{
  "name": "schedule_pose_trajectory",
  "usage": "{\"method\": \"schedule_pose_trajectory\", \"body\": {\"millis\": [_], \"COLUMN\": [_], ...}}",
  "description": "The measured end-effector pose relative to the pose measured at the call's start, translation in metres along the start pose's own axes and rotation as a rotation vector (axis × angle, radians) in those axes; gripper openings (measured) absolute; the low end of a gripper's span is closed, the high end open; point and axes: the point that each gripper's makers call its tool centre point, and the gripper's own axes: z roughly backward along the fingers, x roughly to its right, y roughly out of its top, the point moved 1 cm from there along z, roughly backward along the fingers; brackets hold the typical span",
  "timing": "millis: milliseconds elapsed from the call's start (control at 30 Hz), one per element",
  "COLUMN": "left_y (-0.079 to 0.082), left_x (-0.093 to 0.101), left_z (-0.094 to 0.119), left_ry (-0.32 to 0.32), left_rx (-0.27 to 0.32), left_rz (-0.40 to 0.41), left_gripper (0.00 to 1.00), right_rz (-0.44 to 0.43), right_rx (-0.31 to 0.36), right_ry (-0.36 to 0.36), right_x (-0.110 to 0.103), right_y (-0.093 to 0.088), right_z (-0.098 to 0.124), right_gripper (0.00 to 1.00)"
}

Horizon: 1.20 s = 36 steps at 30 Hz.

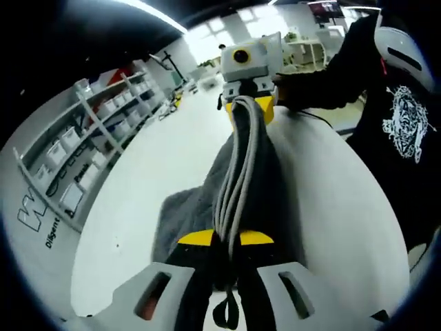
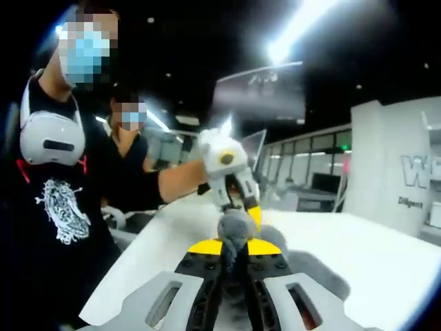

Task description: Open the folded towel by lifting each exposed corner and separating the folded layers until the towel lies flat within the target outline without major curled edges

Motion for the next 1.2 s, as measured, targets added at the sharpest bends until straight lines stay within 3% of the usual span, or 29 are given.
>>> {"method": "schedule_pose_trajectory", "body": {"millis": [167, 367, 567, 700, 933, 1000, 1200], "left_y": [0.011, 0.02, 0.023, 0.031, 0.03, 0.027, 0.03], "left_x": [0.013, 0.049, 0.073, 0.092, 0.106, 0.113, 0.139], "left_z": [0.015, 0.025, 0.029, 0.033, 0.035, 0.034, 0.034], "left_ry": [0.071, 0.102, 0.117, 0.111, 0.102, 0.083, 0.026], "left_rx": [0.025, 0.051, 0.066, 0.108, 0.152, 0.164, 0.217], "left_rz": [0.017, 0.04, 0.048, 0.067, 0.107, 0.154, 0.19], "left_gripper": [0.09, 0.09, 0.09, 0.11, 0.11, 0.11, 0.11], "right_rz": [-0.006, 0.002, 0.023, 0.012, -0.013, -0.013, 0.004], "right_rx": [-0.002, -0.032, -0.066, -0.066, -0.083, -0.103, -0.175], "right_ry": [0.009, 0.022, 0.032, 0.02, 0.028, 0.027, 0.039], "right_x": [-0.011, -0.029, -0.044, -0.052, -0.065, -0.07, -0.083], "right_y": [0.002, -0.002, -0.009, -0.015, -0.029, -0.034, -0.049], "right_z": [0.004, 0.012, 0.015, 0.021, 0.025, 0.027, 0.036], "right_gripper": [0.04, 0.04, 0.04, 0.04, 0.05, 0.06, 0.08]}}
